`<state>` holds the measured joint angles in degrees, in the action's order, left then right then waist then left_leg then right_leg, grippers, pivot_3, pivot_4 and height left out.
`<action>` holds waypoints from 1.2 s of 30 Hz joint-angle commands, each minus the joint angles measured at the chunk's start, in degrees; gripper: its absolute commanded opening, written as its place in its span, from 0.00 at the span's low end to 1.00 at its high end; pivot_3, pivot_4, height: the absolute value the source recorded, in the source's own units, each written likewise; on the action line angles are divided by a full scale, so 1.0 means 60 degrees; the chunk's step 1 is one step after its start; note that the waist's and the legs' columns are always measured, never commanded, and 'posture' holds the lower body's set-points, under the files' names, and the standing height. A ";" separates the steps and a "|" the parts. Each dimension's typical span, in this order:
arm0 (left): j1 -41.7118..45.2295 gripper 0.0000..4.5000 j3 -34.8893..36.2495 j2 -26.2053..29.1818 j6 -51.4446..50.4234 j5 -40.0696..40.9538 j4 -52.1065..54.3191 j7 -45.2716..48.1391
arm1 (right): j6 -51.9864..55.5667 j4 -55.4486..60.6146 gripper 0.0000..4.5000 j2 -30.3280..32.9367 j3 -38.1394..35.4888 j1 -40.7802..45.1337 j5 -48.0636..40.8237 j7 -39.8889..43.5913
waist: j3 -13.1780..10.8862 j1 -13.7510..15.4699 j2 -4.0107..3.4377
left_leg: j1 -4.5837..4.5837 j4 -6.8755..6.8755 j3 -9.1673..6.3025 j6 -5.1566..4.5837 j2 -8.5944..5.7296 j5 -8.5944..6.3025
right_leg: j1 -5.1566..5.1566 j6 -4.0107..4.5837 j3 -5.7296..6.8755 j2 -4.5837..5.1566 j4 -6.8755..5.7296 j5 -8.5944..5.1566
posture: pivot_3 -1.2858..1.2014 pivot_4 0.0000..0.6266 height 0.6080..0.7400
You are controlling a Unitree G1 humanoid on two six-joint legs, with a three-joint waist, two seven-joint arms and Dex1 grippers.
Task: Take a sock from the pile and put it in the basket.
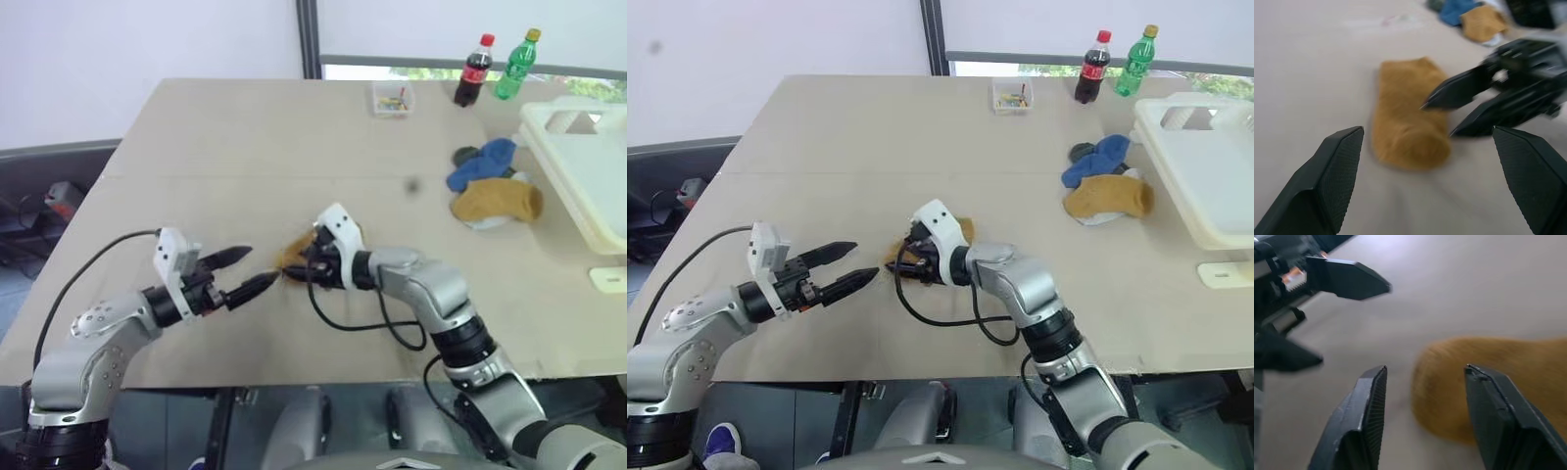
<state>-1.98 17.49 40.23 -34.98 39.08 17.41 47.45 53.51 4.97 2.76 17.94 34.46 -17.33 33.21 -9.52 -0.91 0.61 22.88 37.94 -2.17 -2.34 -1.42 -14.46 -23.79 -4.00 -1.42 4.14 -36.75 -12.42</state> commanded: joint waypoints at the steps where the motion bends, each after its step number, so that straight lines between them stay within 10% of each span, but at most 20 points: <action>1: 0.0287 1.00 -0.0102 -0.0243 -0.0597 0.0044 0.0175 -0.0877 | -0.0216 0.1009 0.54 0.0434 -0.0676 0.0187 -0.0329 0.0075 | -0.0001 -0.0006 -0.0002 | 0.0000 -0.0002 -0.0003 0.0000 0.0001 0.0000 | -0.0002 0.0000 0.0002 -0.0001 -0.0003 0.0000 | 0.52 0.24 1.00; 12: 0.0835 1.00 -0.1237 -0.1434 -0.0827 -0.1015 -0.0318 -0.2468 | -0.3745 -0.3301 0.33 0.1098 -0.0281 0.0877 0.1858 -0.0465 | 0.0000 -0.0150 0.0002 | -0.0011 -0.0033 0.0020 0.0011 -0.0002 0.0007 | -0.0003 0.0006 -0.0016 -0.0007 0.0001 0.0004 | 0.52 0.24 1.00; 19: 0.1133 0.38 -0.1406 -0.2177 -0.0930 -0.1018 -0.0591 -0.2684 | -0.3942 -0.3092 0.00 0.1183 -0.0141 0.0472 0.2285 -0.0355 | 0.0005 -0.0188 0.0002 | -0.0021 -0.0037 0.0014 0.0012 0.0000 0.0008 | 0.0001 0.0007 -0.0019 -0.0004 -0.0005 0.0005 | 0.52 0.24 1.00; 24: 0.0967 0.01 -0.0947 -0.1336 -0.0823 -0.0946 -0.0882 -0.1778 | -0.2375 -0.0591 0.00 0.1528 0.0038 -0.0599 0.2296 -0.0523 | 0.0004 -0.0185 0.0002 | -0.0012 -0.0045 0.0010 0.0012 0.0001 0.0008 | -0.0006 0.0008 -0.0017 -0.0001 0.0001 0.0003 | 0.52 0.24 1.00; 36: 0.1952 0.01 -0.1851 0.0300 -0.0235 -0.1427 -0.2194 0.0970 | 0.0466 0.3091 0.00 0.2136 -0.0106 -0.2573 0.2172 -0.1215 | 0.0004 -0.0148 0.0002 | -0.0009 -0.0055 0.0008 0.0013 0.0001 0.0009 | -0.0011 0.0012 -0.0009 -0.0001 0.0009 0.0000 | 0.52 0.24 1.00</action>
<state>9.15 6.86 40.92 -37.96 31.31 4.48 51.24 53.83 20.97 14.75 18.50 20.12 -4.05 26.71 -9.50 -1.79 0.62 22.82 37.59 -2.11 -2.26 -1.41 -14.40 -23.85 -3.93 -1.48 4.14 -36.68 -12.42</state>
